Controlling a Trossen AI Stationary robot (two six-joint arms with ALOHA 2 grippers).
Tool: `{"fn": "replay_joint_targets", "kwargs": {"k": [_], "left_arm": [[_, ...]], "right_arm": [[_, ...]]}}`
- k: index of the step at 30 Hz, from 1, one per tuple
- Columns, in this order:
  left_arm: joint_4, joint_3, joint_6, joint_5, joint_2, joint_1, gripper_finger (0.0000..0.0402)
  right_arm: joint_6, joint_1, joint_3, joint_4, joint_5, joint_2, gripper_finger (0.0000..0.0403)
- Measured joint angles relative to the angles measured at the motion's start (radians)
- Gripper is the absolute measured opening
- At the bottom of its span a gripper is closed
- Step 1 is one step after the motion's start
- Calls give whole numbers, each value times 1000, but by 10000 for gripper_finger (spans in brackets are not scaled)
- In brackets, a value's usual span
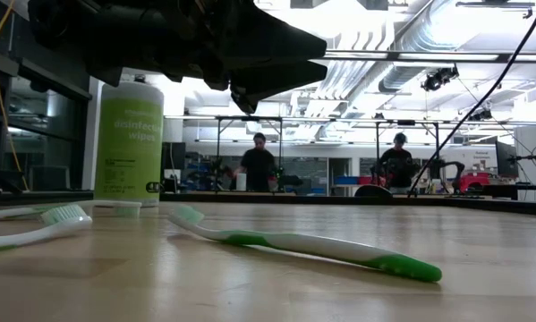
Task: Pick & Place toothbrushing station
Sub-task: Put the top green toothbrush into the left section of the transparent organizer
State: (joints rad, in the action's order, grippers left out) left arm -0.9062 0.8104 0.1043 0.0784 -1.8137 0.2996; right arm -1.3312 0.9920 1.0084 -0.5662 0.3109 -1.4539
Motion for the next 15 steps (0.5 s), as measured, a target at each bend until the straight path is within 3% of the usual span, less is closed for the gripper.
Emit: {"fn": "replay_joint_targets", "kwargs": {"k": [6, 15], "left_arm": [[0, 0, 0, 0, 0, 0, 177], [-7, -1, 5, 6, 50, 0, 177]], "right_arm": [[93, 0, 0, 147, 0, 23, 199], [417, -69, 0, 371, -4, 28, 199]]}}
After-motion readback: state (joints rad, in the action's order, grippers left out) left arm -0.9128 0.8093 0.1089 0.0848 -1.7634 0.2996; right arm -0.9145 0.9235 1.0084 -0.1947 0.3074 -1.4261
